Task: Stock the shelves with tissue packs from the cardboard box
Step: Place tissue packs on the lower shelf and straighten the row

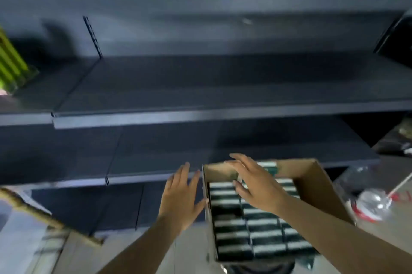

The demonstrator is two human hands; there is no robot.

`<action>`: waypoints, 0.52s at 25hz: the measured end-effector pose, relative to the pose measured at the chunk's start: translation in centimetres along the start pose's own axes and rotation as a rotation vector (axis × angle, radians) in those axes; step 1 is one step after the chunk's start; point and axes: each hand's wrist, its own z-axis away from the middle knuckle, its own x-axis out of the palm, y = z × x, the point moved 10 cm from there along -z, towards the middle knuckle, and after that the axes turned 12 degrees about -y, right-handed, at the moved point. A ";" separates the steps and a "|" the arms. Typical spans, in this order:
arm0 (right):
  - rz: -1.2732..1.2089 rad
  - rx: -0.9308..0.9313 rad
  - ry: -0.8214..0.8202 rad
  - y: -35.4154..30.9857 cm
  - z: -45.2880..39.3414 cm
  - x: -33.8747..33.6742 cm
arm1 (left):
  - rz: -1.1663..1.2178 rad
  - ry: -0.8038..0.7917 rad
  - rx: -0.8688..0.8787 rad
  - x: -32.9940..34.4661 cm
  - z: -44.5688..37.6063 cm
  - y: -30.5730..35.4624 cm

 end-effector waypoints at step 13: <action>-0.243 0.246 -0.385 8.9 6.7 27.3 | 0.347 -0.256 -0.102 19.0 1.1 3.0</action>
